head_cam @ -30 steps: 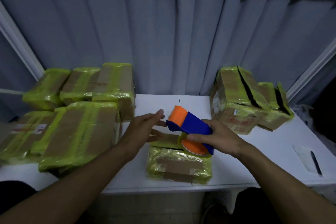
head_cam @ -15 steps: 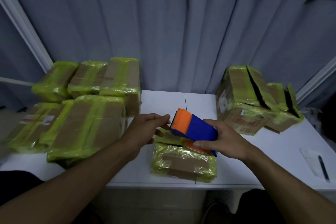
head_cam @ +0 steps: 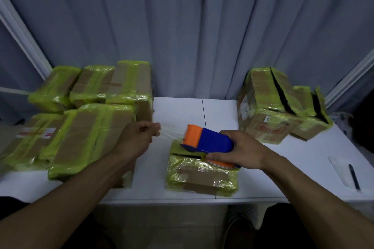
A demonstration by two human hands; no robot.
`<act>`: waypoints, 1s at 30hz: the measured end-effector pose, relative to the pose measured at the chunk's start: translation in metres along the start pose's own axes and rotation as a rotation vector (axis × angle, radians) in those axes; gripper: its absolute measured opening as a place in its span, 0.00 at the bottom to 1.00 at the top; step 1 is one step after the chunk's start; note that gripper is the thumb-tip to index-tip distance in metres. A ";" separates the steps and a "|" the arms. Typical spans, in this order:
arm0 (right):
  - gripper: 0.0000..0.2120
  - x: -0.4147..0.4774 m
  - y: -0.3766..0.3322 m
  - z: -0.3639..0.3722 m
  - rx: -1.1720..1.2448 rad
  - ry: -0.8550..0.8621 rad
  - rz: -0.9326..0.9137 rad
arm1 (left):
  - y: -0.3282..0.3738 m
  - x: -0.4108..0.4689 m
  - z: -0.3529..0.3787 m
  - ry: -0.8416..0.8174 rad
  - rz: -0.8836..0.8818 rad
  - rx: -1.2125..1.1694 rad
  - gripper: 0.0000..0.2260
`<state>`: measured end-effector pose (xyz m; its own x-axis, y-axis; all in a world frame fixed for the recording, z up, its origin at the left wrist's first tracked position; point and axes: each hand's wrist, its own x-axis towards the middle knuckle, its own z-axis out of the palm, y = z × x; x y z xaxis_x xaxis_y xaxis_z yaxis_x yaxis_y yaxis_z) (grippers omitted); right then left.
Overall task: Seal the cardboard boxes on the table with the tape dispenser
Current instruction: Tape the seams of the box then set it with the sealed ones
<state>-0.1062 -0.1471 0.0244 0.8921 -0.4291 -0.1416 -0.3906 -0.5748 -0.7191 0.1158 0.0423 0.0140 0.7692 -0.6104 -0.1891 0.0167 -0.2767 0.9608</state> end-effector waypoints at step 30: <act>0.35 0.030 0.025 0.005 -0.443 -0.046 0.194 | -0.083 0.006 0.032 0.165 -0.405 -0.160 0.05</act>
<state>-0.0878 -0.1707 -0.0013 0.7986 -0.5320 -0.2813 -0.6007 -0.7329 -0.3195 0.0986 0.0384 -0.0736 0.7714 -0.3470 -0.5334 0.4250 -0.3429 0.8377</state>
